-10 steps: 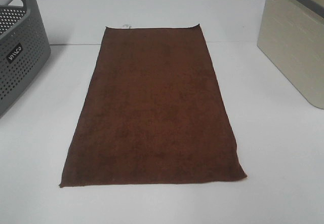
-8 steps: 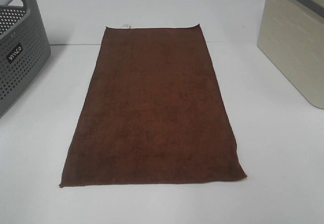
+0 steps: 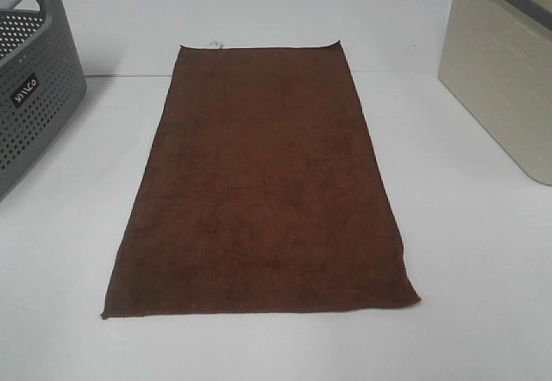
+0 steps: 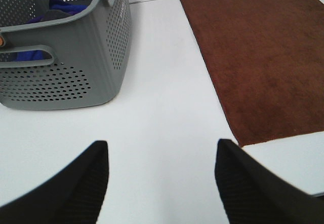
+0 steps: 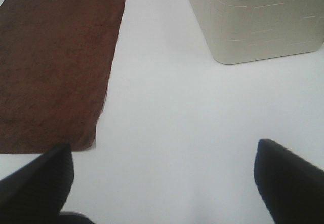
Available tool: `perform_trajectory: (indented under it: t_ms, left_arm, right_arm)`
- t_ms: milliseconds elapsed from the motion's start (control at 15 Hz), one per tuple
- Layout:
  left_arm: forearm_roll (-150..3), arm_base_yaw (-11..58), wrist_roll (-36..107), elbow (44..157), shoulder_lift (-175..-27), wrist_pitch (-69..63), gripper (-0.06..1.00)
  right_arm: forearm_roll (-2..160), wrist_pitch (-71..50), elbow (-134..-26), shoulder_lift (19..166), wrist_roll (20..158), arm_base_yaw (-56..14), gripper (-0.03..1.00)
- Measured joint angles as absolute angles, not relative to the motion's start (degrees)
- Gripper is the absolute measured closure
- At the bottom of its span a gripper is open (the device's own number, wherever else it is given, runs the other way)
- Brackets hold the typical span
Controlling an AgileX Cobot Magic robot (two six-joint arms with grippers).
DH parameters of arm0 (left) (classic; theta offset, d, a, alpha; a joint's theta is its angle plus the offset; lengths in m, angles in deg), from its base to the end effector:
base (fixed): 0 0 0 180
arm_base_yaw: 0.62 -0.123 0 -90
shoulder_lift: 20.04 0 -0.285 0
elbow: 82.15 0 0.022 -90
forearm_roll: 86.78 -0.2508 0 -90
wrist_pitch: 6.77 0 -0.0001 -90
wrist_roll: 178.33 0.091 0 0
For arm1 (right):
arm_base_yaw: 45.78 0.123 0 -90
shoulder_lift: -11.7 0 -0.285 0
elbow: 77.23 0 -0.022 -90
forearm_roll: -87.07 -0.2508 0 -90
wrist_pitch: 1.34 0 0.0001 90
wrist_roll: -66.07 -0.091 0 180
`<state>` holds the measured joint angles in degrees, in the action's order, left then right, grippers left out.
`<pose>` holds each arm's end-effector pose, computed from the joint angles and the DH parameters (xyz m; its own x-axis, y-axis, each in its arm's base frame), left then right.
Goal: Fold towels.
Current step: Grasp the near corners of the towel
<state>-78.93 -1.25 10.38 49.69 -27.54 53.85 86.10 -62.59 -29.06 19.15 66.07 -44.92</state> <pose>-0.0066 -0.0109 0.2801 -0.4294 0.0791 -0.8996 0.1327 0.9909 0.0237 -0.0069 0.0012 0.2785 -0.4521 0.0014 -0.8920 -0.0246 0.9996 0.0140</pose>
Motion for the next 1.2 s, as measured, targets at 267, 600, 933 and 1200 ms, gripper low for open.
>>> perform_trajectory:
  t_ms: [267,600,933,1200]
  left_arm:
    - [-78.9,-1.2,10.4,49.7,-27.5,53.8,0.35]
    - [-78.9,-1.2,10.4,49.7,-27.5,53.8,0.35]
    - [-78.9,-1.2,10.4,49.7,-27.5,53.8,0.35]
    - [-78.9,-1.2,10.4,49.7,-27.5,53.8,0.35]
  right_arm:
    - [86.1,-62.6,-29.1,19.1,66.1,-44.9,0.06]
    - [86.1,-62.6,-29.1,19.1,66.1,-44.9,0.06]
    - [86.1,-62.6,-29.1,19.1,66.1,-44.9,0.06]
    - [86.1,-62.6,-29.1,19.1,66.1,-44.9,0.06]
